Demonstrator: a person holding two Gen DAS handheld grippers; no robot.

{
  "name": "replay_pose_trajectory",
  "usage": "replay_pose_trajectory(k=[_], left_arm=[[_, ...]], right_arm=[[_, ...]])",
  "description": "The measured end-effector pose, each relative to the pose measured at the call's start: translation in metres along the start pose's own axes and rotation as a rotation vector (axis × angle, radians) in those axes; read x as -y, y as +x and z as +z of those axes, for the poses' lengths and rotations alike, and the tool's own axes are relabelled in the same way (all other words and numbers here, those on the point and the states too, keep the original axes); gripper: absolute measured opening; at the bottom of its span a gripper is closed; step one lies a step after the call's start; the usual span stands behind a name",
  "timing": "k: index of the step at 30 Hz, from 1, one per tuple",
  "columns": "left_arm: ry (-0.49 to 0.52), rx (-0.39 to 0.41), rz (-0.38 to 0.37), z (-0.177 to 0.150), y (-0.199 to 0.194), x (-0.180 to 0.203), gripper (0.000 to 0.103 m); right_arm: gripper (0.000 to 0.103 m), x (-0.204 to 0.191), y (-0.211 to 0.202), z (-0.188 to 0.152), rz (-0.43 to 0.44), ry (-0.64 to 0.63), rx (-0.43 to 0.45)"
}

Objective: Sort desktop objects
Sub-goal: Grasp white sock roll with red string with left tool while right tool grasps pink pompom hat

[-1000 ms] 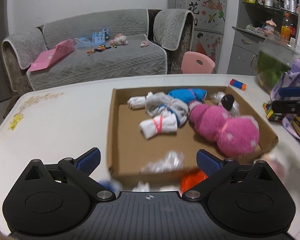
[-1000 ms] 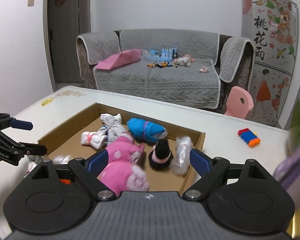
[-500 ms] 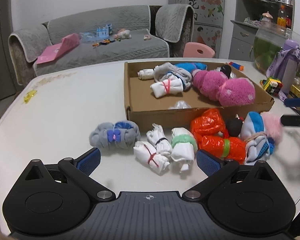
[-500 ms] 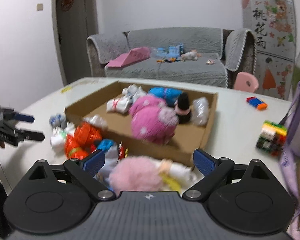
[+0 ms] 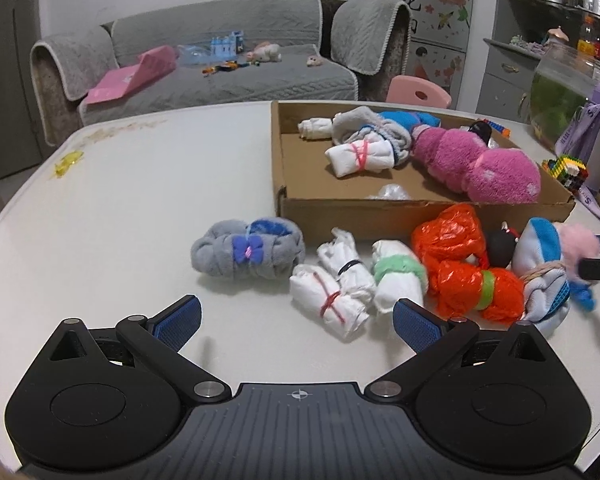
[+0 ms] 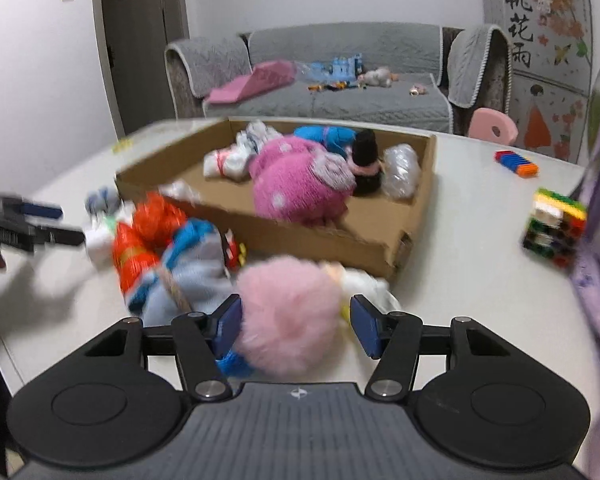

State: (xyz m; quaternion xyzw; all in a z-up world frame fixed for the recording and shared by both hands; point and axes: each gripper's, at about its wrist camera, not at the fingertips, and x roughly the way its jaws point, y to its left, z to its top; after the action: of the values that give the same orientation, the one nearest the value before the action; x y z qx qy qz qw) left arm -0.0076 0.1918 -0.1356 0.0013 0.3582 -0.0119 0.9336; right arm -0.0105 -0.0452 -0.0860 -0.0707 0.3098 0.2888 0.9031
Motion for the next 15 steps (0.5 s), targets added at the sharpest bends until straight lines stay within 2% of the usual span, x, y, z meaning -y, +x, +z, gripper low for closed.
replay_pose_trajectory(k=[4,6,8,11,15], left_arm=[[-0.008,-0.003,-0.005,-0.001,0.000,-0.003,0.103],[-0.018,-0.005,-0.007,0.000,0.003,-0.002,0.103],[-0.020,-0.008,-0.003,0.002,0.007,0.001,0.103],[-0.012,-0.014,0.008,0.004,0.014,0.004,0.103],[-0.063,-0.030,0.004,0.007,0.023,0.000,0.103]], right_arm=[[0.055,0.009,-0.020,-0.009,-0.071,-0.014,-0.026],[0.056,0.015,-0.028,-0.010,-0.056,0.009,-0.014],[0.072,0.014,-0.030,-0.010,-0.045,0.009,0.010],[0.073,0.007,-0.022,-0.009,-0.025,-0.028,0.019],[0.076,-0.001,-0.007,-0.007,-0.017,-0.062,0.004]])
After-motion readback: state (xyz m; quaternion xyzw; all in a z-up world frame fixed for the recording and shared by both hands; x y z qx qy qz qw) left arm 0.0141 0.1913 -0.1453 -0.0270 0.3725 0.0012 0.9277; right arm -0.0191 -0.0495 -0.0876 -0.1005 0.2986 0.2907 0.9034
